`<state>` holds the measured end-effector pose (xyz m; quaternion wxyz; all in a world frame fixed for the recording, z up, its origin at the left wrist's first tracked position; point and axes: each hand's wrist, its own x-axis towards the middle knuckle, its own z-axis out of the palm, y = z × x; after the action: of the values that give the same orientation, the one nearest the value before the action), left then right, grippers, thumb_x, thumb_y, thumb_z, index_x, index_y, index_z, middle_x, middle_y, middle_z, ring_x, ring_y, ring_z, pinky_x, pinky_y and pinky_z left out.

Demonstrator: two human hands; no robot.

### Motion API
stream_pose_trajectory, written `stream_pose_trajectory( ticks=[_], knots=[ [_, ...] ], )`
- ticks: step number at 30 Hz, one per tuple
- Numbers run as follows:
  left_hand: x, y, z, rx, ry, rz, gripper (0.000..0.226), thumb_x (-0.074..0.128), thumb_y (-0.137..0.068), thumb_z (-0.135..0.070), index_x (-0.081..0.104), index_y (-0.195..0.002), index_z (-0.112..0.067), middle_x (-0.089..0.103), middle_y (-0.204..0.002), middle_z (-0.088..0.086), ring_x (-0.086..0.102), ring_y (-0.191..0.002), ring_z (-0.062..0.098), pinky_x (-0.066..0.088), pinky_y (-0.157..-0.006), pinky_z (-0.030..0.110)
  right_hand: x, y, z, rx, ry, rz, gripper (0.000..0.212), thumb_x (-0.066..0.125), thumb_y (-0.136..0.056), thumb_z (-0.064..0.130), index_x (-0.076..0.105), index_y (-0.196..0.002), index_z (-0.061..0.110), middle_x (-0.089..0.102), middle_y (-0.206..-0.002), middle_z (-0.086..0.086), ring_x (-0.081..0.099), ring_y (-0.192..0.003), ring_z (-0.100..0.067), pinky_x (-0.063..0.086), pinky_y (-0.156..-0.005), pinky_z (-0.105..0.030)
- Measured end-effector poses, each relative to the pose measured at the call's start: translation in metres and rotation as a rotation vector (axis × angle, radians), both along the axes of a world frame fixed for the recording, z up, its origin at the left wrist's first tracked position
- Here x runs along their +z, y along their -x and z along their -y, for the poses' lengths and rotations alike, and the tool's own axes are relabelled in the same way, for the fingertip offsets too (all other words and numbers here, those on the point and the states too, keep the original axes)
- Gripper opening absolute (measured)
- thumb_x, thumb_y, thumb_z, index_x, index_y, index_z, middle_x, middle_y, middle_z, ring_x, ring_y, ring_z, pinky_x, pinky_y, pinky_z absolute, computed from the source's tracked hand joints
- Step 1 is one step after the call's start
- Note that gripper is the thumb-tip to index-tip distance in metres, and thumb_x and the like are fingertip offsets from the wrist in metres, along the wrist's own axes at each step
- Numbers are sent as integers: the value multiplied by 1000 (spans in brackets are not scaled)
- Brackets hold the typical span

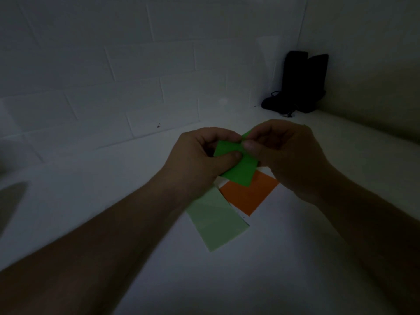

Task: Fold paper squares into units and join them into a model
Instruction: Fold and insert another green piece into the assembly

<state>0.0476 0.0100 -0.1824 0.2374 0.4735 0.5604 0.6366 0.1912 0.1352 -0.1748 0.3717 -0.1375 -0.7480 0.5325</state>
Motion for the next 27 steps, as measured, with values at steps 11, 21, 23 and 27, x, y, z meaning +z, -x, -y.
stream_pose_trajectory(
  ticks=[11,21,23,27],
  knots=[
    [-1,6,2,25,-20,-58,32,74,-87,7,74,-109,-17,78,-101,10,76,-93,26,63,-82,42,5,-3,-4,-27,-14,60,26,71,-86,-5,72,-81,20,77,-84,-2,75,-83,-19,62,-75,-29],
    [-2,3,2,90,-1,-194,18,79,-88,-8,79,-100,-22,79,-98,-3,76,-93,16,63,-85,41,4,-3,-5,-30,-20,33,23,70,-86,-8,72,-84,16,75,-85,-11,74,-86,-28,61,-80,-39],
    [-2,3,2,91,-5,-146,16,79,-88,-7,80,-98,-20,79,-94,-1,77,-91,18,63,-81,40,5,-3,-7,6,7,61,23,68,-87,-8,72,-84,15,75,-88,-15,73,-89,-33,61,-81,-44],
    [-2,4,3,76,11,-125,14,80,-86,-9,80,-98,-16,79,-93,1,77,-88,20,63,-76,36,7,-6,-6,42,-26,149,25,66,-87,-10,70,-82,14,74,-88,-17,73,-89,-35,63,-80,-47]
  ],
)
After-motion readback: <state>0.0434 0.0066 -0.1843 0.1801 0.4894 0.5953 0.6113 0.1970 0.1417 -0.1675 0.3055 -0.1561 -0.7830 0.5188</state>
